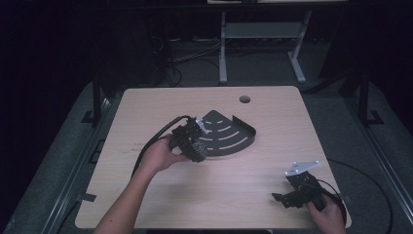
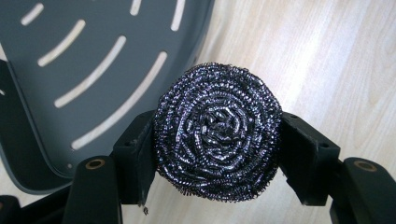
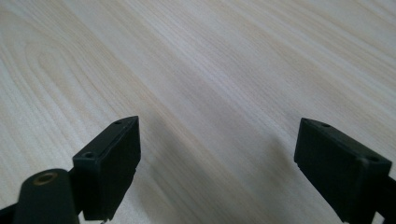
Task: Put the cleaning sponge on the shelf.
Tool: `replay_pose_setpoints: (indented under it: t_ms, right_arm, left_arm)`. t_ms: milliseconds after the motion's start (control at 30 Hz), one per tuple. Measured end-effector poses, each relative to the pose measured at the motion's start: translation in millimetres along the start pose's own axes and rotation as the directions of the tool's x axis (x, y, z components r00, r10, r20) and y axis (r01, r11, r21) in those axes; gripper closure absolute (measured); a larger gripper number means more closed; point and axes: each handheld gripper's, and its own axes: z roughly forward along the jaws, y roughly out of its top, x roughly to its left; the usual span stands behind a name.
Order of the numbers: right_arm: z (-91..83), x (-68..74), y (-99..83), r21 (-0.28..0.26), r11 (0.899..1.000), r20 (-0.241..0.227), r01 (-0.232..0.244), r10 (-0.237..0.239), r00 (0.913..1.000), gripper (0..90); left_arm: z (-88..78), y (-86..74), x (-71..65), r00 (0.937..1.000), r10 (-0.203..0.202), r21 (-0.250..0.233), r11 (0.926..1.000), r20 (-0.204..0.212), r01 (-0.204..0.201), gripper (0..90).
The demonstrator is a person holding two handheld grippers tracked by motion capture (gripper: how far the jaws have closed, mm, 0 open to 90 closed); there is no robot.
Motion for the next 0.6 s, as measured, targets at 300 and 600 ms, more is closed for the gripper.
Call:
replay_pose_setpoints:
  t_ms: [300, 600]
  right_arm:
    - [0.4, 0.4, -0.3, 0.000, 1.000, -0.001, 0.001, -0.001, 1.0000, 14.3]
    - [-0.2, 0.2, -0.6, -0.001, 1.000, -0.004, -0.002, 0.002, 1.0000, 14.3]
  left_arm:
    - [-2.0, 15.4, 9.9, 1.0000, 0.005, 0.006, 1.0000, -0.001, -0.005, 34.2]
    - [-3.3, 29.1, 16.5, 0.9999, 0.012, 0.015, 0.9998, -0.011, -0.012, 34.1]
